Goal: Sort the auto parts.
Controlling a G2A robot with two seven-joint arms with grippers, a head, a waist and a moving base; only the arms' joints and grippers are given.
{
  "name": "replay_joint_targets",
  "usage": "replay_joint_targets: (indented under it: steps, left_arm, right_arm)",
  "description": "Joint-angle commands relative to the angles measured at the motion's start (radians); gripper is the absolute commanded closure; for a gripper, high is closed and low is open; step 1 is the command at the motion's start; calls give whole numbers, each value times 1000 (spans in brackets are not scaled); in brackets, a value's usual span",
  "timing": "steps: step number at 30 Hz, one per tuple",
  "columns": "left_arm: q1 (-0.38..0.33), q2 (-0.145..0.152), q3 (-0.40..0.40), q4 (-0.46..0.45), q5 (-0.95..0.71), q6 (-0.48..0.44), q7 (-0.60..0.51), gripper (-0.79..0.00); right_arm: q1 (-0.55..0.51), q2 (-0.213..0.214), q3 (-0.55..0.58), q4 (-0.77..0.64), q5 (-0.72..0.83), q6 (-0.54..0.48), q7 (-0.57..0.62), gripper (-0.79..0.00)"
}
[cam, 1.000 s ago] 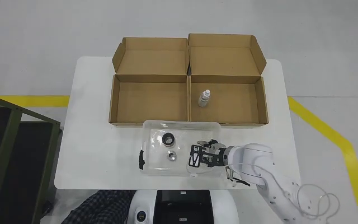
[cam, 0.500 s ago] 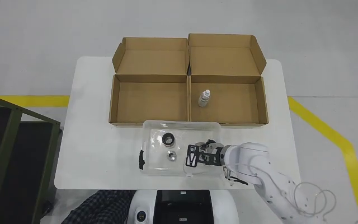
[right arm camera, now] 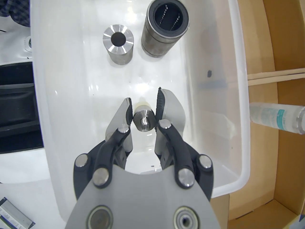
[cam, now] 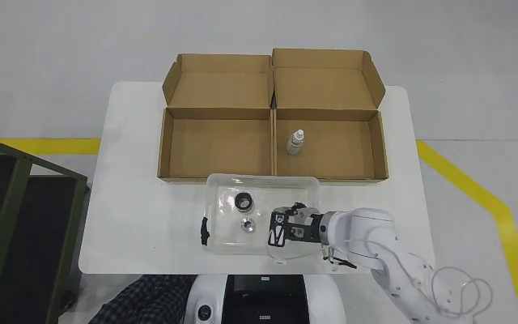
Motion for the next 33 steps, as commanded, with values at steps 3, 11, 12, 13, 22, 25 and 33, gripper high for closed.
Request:
replay_joint_targets:
  steps: [3, 11, 12, 13, 22, 25, 33]
  left_arm:
    - [0, 0, 0, 0, 0, 0, 0, -785]
    - [0, 0, 0, 0, 0, 0, 0, -785]
    - [0, 0, 0, 0, 0, 0, 0, -785]
    - [0, 0, 0, 0, 0, 0, 0, -785]
    - [0, 0, 0, 0, 0, 0, 0, -785]
    - [0, 0, 0, 0, 0, 0, 0, -785]
    - [0, 0, 0, 0, 0, 0, 0, -785]
  right_arm:
    - [7, -1, 5, 29, 22, -3, -92, 0]
    - [-2, 6, 62, 47, 77, -20, -279, 0]
    - [-8, 8, 72, 42, 87, -23, -300, 0]
    - [-13, 9, 83, 37, 92, -25, -318, 0]
    - [-53, 22, 172, -19, 139, -39, -456, 0]
    - [-57, 25, 195, -31, 160, -43, -488, 0]
    - [-50, 30, 262, -57, 243, -45, -550, 0]
